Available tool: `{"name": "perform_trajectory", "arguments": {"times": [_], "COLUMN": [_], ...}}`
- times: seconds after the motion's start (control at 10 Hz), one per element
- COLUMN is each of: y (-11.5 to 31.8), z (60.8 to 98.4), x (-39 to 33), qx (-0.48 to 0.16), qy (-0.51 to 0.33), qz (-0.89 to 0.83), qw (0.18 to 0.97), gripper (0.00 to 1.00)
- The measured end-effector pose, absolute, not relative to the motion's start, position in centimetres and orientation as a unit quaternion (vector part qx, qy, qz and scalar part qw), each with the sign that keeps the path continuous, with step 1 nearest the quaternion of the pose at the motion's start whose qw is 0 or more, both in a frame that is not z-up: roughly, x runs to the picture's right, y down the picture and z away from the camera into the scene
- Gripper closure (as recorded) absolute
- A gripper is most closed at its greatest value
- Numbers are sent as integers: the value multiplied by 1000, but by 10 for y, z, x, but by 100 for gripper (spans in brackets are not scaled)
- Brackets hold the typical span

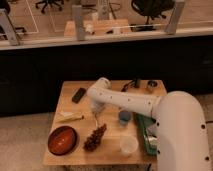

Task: Place fork in tray

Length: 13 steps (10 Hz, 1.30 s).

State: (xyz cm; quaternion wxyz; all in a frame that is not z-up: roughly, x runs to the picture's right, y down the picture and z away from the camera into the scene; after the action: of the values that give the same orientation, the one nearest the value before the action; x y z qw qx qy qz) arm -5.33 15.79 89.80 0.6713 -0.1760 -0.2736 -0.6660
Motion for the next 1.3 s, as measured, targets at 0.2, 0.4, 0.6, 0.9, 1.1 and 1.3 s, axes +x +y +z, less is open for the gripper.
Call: {"name": "perform_trajectory", "arguments": {"times": [0.2,0.4,0.6,0.9,1.1,1.3], "y": [154,147,138,128,124,114], "z": [897,894,890,884,881,875], "x": [-48,-41,-32,-26,-23,-19], "qx": [-174,-165,-155,-146,-140,-130], "qy": [-272,-273,-272,-271,-273,-277], "qz": [-662,-655,-649,-646,-645,-644], "qw": [677,685,693,699,701,701], "gripper": [91,100,100,100,100,100]}}
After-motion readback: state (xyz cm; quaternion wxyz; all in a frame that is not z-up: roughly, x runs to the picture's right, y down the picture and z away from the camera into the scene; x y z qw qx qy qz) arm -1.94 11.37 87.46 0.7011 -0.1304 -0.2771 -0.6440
